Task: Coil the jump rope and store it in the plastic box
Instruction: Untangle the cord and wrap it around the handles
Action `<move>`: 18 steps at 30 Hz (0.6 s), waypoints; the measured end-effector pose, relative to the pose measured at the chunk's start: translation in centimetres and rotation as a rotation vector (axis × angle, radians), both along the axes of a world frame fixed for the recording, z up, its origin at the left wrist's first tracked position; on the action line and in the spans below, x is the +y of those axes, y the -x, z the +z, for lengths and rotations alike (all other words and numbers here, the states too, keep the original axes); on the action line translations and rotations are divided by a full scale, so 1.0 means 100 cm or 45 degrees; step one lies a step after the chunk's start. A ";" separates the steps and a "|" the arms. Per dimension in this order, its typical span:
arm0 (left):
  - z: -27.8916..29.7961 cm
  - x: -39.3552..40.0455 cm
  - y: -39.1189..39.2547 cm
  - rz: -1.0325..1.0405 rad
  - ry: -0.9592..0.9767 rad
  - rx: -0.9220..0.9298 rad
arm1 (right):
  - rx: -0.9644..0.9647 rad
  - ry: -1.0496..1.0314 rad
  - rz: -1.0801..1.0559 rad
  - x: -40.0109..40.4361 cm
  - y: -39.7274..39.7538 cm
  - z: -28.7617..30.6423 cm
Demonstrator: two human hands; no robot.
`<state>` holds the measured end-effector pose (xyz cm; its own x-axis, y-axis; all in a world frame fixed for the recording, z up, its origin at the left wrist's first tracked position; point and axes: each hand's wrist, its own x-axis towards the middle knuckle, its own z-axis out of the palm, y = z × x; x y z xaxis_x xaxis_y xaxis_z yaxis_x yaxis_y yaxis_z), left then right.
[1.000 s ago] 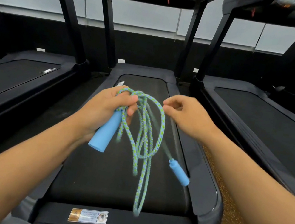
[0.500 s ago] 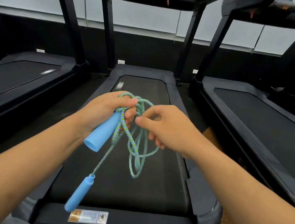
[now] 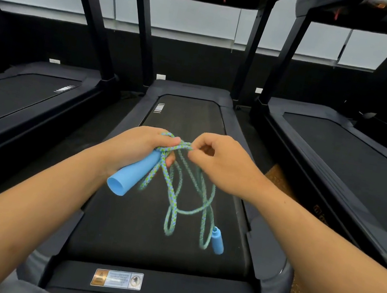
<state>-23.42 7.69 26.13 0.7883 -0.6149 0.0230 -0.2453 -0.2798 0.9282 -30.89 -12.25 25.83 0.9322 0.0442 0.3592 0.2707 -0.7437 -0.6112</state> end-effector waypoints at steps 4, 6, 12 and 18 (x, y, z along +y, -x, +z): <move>-0.005 -0.003 -0.001 0.133 -0.027 0.155 | 0.108 -0.137 0.108 -0.007 0.005 0.012; -0.006 -0.005 -0.001 0.141 0.007 0.331 | 0.167 -0.291 0.199 -0.008 0.006 0.013; -0.008 0.003 -0.006 0.108 0.004 0.459 | 0.028 -0.817 0.136 -0.024 0.006 0.036; -0.014 0.023 -0.012 0.060 -0.184 0.119 | -0.229 -1.155 0.065 -0.065 0.011 0.072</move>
